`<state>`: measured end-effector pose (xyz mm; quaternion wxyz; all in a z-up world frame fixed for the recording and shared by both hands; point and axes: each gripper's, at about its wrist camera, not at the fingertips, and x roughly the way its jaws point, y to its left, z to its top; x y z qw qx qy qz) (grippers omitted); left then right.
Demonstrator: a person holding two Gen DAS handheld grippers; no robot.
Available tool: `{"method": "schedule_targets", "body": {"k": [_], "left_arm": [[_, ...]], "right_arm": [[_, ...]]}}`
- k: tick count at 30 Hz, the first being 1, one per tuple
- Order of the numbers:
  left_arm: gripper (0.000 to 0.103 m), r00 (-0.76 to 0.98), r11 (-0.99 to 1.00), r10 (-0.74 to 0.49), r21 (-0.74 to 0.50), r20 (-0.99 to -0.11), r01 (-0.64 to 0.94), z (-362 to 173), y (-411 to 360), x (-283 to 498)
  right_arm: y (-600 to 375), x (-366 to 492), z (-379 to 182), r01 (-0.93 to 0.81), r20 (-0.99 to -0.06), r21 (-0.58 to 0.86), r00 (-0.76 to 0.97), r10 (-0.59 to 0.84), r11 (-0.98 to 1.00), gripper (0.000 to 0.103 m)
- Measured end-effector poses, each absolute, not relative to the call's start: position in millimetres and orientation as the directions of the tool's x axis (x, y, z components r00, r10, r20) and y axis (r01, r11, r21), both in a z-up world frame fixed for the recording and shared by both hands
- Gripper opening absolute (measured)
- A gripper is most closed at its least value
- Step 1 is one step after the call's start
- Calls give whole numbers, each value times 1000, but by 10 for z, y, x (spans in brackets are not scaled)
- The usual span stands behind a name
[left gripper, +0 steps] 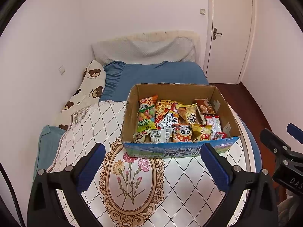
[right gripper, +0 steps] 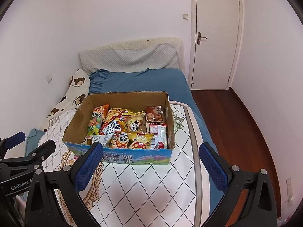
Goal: Organize snacks
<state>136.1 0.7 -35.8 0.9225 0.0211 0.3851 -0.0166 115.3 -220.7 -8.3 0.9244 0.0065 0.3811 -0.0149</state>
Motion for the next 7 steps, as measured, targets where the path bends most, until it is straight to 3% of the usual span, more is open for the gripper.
{"method": "schedule_targets", "body": {"k": [7], "left_arm": [[103, 707, 999, -19, 18, -707, 45, -336, 1, 1337]], "right_arm": [[-2216, 1140, -66, 35, -703, 2, 711, -23, 999, 103]]}}
